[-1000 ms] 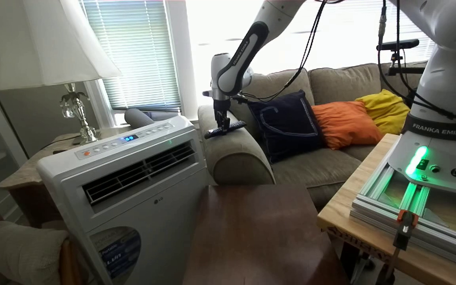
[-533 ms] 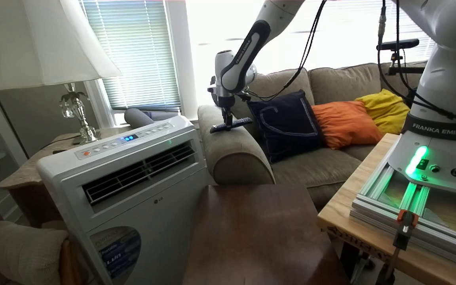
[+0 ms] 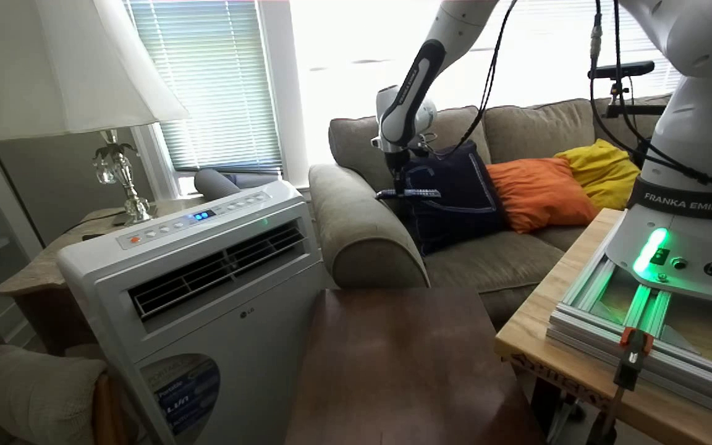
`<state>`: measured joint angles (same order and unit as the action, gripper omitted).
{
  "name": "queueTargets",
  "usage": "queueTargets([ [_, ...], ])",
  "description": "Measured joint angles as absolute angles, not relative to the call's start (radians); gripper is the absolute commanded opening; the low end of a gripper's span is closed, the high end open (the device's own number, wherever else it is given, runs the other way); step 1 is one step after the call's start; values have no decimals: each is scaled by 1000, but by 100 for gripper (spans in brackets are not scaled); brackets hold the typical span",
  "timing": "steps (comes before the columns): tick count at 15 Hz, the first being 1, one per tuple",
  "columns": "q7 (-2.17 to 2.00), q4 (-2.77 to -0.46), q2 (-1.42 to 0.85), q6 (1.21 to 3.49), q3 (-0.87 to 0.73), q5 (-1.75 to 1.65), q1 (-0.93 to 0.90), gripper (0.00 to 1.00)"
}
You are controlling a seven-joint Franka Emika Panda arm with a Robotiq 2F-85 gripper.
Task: Put the remotes on the sofa
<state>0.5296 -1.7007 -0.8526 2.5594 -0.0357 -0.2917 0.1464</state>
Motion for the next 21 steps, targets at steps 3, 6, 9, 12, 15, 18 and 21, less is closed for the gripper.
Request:
queueTargets([
  [3,478,-1704,-890,2528,-46,-264,199,29],
  [6,455,-1704,-931,2533,-47,-243,239,29],
  [9,456,-1704,-963,2594,-45,-242,272,29],
  [12,456,-1704,-984,2606,-41,-235,299,29],
  [15,460,-1703,-1019,2683,-54,-237,322,29],
  [18,463,-1695,-1073,2795,-93,-244,324,29],
  [21,463,-1682,-1125,2819,-110,-244,337,29],
])
